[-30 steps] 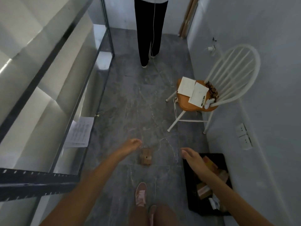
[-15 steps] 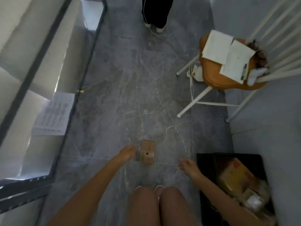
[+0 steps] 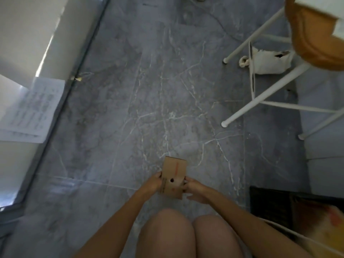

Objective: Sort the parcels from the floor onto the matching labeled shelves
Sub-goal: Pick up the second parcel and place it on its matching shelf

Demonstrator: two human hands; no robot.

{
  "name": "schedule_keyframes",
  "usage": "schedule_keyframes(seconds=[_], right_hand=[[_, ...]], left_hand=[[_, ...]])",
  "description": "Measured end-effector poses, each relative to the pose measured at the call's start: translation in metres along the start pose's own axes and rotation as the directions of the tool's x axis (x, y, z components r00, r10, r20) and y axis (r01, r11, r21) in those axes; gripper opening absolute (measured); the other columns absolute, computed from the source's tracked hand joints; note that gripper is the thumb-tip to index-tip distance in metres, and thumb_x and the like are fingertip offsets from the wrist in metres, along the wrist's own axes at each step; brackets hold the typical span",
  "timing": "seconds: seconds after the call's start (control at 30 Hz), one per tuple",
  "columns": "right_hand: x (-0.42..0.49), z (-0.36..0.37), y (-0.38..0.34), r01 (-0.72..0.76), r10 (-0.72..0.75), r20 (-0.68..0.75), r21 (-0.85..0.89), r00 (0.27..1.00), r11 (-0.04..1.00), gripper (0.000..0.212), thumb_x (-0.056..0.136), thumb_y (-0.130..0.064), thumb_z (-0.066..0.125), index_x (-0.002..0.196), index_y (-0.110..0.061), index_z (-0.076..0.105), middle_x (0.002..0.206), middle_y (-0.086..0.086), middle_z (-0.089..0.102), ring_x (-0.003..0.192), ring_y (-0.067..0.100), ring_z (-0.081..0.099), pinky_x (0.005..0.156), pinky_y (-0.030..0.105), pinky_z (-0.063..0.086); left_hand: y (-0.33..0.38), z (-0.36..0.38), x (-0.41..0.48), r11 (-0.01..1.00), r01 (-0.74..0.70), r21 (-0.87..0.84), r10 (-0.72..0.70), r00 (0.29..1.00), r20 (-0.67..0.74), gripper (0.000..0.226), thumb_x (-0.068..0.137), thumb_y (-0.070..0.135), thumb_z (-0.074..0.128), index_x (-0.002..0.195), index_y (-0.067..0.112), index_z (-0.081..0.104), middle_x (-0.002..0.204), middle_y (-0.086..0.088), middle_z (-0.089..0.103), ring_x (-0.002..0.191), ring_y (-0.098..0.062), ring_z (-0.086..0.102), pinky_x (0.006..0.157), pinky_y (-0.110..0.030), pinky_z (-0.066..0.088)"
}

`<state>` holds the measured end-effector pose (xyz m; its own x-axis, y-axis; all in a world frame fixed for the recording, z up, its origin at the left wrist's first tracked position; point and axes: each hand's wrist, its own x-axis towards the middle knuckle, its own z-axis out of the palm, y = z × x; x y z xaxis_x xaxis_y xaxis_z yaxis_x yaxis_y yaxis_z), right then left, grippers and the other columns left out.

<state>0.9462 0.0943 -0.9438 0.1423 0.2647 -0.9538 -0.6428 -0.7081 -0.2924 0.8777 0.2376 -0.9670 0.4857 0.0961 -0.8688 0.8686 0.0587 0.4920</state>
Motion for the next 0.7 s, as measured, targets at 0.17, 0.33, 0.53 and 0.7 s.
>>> schedule_keyframes(seconds=[0.17, 0.33, 0.53, 0.7], right_hand=[[-0.12, -0.014, -0.08, 0.115, -0.114, -0.095, 0.014, 0.989, 0.993, 0.044, 0.093, -0.009, 0.045, 0.134, -0.026, 0.045, 0.125, 0.0, 0.056, 0.113, 0.023, 0.053, 0.089, 0.042, 0.039], [-0.316, 0.005, -0.174, 0.362, -0.354, -0.201, 0.001, 0.913, 0.932, 0.038, 0.099, -0.014, 0.039, 0.134, -0.025, 0.043, 0.122, -0.002, 0.049, 0.124, 0.023, 0.045, 0.088, 0.038, 0.038], [-0.544, 0.038, -0.245, 0.589, -0.576, -0.291, -0.049, 0.764, 0.806, 0.042, 0.098, -0.009, 0.037, 0.139, -0.019, 0.043, 0.134, 0.014, 0.053, 0.119, 0.036, 0.051, 0.099, 0.051, 0.042], [-0.715, 0.065, -0.283, 0.781, -0.764, -0.334, -0.114, 0.551, 0.614, 0.043, 0.097, -0.004, 0.037, 0.139, -0.014, 0.043, 0.126, 0.008, 0.055, 0.111, 0.02, 0.052, 0.09, 0.036, 0.047]], left_hand=[[0.092, -0.028, -0.096, 0.985, -0.17, -0.007, 0.169, 0.982, -0.08, 0.04, 0.092, 0.004, 0.049, 0.132, 0.008, 0.049, 0.128, 0.001, 0.051, 0.116, -0.018, 0.051, 0.098, -0.03, 0.042], [0.215, -0.057, -0.274, 0.926, -0.374, 0.047, 0.375, 0.904, -0.207, 0.041, 0.092, 0.003, 0.047, 0.132, 0.014, 0.051, 0.128, -0.006, 0.058, 0.119, -0.026, 0.054, 0.089, -0.024, 0.044], [0.328, -0.085, -0.488, 0.817, -0.572, 0.082, 0.566, 0.764, -0.312, 0.038, 0.095, -0.001, 0.04, 0.132, 0.005, 0.049, 0.117, -0.002, 0.056, 0.109, -0.02, 0.059, 0.071, -0.008, 0.049], [0.4, -0.098, -0.643, 0.675, -0.718, 0.17, 0.713, 0.574, -0.404, 0.038, 0.094, 0.0, 0.044, 0.13, 0.011, 0.05, 0.113, -0.007, 0.064, 0.089, -0.004, 0.062, 0.068, -0.004, 0.049]])
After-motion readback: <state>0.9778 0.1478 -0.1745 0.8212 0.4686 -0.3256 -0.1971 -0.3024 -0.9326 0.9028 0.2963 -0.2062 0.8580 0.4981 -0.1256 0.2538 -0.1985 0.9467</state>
